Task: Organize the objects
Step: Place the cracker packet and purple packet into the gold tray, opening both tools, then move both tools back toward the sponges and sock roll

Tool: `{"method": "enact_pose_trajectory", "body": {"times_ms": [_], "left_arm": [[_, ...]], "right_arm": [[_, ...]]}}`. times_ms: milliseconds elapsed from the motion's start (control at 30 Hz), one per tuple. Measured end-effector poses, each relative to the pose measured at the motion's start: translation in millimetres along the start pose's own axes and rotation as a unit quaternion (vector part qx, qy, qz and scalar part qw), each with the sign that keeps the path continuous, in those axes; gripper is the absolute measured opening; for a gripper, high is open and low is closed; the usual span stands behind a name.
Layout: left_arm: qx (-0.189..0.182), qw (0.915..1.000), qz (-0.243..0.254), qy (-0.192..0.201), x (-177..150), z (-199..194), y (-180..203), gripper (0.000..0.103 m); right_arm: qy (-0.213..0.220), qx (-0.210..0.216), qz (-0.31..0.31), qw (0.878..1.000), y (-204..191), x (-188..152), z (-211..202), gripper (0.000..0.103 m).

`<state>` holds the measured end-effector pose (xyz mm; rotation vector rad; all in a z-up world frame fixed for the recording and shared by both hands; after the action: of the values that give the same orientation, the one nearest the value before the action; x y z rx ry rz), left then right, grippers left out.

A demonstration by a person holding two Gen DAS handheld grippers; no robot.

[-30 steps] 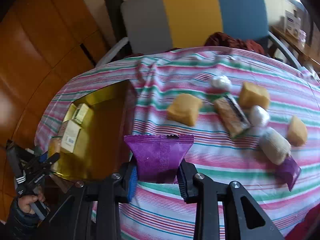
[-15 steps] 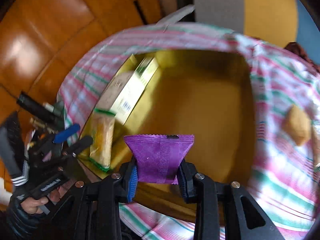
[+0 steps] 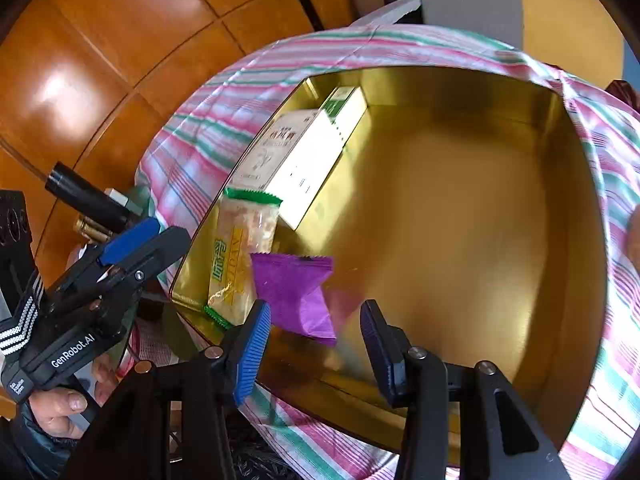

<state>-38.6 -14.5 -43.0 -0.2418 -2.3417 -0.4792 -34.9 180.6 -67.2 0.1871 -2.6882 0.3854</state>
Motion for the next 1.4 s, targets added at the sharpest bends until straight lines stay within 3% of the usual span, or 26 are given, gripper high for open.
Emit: {"method": "enact_pose_trajectory", "body": {"times_ms": [67,600,867,1000,1400], "left_arm": [[0.001,1.0,0.004,0.005,3,-3,5,0.074],[-0.014,0.9972,0.072,0.01,11,-7,61,0.075],[-0.035,0.9929,0.114,0.004,14,0,99,0.076],[-0.053,0.9902,0.13,-0.004,15,7,117,0.076],[-0.126,0.9744,0.184,-0.023,20,26,191,0.076]], "right_arm": [[0.012,-0.014,0.002,1.0,3,-1,-7,0.049],[0.095,-0.108,0.024,0.989,38,-9,-59,0.053],[0.103,-0.136,0.07,0.983,84,-23,-77,0.054],[0.101,-0.153,0.101,0.978,115,-35,-86,0.059],[0.091,-0.248,0.185,0.947,218,-85,-140,0.059]]}}
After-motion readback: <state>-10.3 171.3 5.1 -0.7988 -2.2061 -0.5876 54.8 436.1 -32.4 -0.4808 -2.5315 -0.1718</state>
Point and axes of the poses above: each gripper's, at about its wrist camera, not at the fingertips, and z roughly the way its jaws point, y to its right, x to its top, the point moved 1 cm from there along z, roughly the way its jaws point, and after that the axes turned 8 degrees about -x, right-handed, at the moved point
